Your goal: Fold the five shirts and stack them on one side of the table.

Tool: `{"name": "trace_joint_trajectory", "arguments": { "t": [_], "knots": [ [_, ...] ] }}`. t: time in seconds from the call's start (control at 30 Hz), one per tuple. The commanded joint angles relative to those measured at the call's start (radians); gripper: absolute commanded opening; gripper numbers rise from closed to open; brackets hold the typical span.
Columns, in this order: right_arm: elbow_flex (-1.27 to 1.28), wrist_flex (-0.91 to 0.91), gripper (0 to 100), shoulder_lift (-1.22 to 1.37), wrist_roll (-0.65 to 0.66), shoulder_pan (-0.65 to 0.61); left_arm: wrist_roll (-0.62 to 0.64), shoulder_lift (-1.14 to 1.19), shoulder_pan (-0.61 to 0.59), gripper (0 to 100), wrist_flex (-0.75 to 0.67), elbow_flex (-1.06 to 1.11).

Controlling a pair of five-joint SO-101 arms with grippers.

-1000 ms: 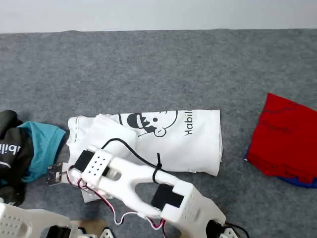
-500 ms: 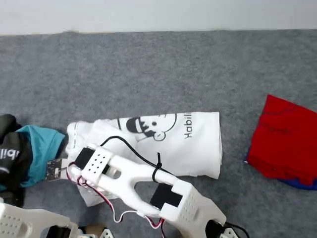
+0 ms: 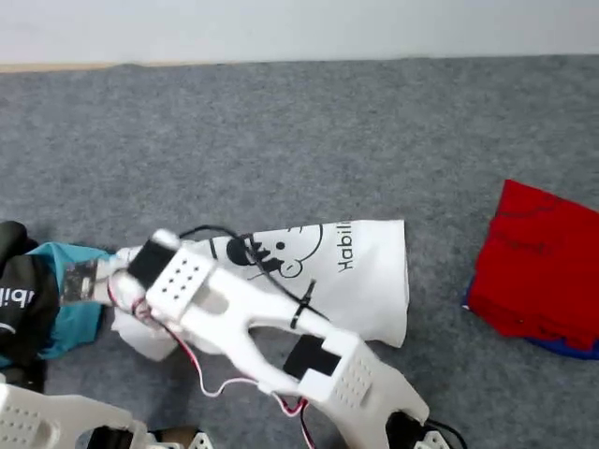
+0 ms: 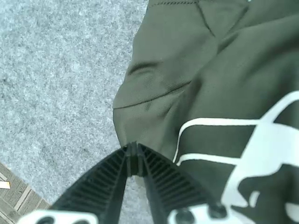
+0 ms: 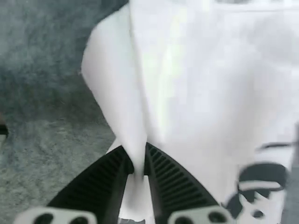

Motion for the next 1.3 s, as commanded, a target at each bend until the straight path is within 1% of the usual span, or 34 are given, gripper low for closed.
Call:
{"name": "trace_joint_trajectory", "arguments": {
  "t": [0.0,0.13,0.27,0.33,0.4,0.5,0.57,0.67,0.8,0.97,1.2,1.27],
  "knots": [
    [-0.071,0.016,1.2,-0.005,-0.002,0.022,-0.006,-0.012,0.009,1,-0.017,-0.010],
    [-0.069,0.016,3.5,0.007,-0.002,0.024,-0.006,-0.012,0.011,1,-0.017,-0.010],
    [-0.074,0.085,15.3,0.021,-0.003,0.008,-0.006,-0.012,0.006,1,-0.017,-0.010],
    [-0.074,0.137,19.1,0.012,-0.003,-0.008,-0.008,-0.012,0.005,1,-0.017,-0.010],
    [-0.074,0.182,19.4,-0.001,-0.005,-0.021,-0.009,-0.012,0.003,1,-0.017,-0.010],
    [-0.068,0.196,18.9,-0.039,-0.015,-0.036,-0.032,-0.014,0.003,1,-0.017,-0.010],
    [-0.051,0.194,16.2,-0.079,-0.026,-0.053,-0.034,-0.015,0.003,1,-0.017,-0.010],
    [0.028,0.194,12.4,-0.140,-0.028,-0.102,-0.034,-0.018,0.003,1,-0.017,-0.010],
    [0.160,0.191,13.9,-0.213,-0.028,-0.174,-0.034,-0.018,0.003,1,-0.017,-0.010],
    [0.213,0.094,14.0,-0.182,-0.025,-0.197,-0.034,-0.015,0.003,1,-0.017,-0.010],
    [0.210,-0.091,14.1,-0.048,0.037,-0.116,-0.034,-0.012,0.002,1,-0.017,-0.010],
    [0.210,-0.136,16.2,-0.025,0.052,-0.091,-0.034,-0.012,0.002,1,-0.017,-0.010]
  ]
}}
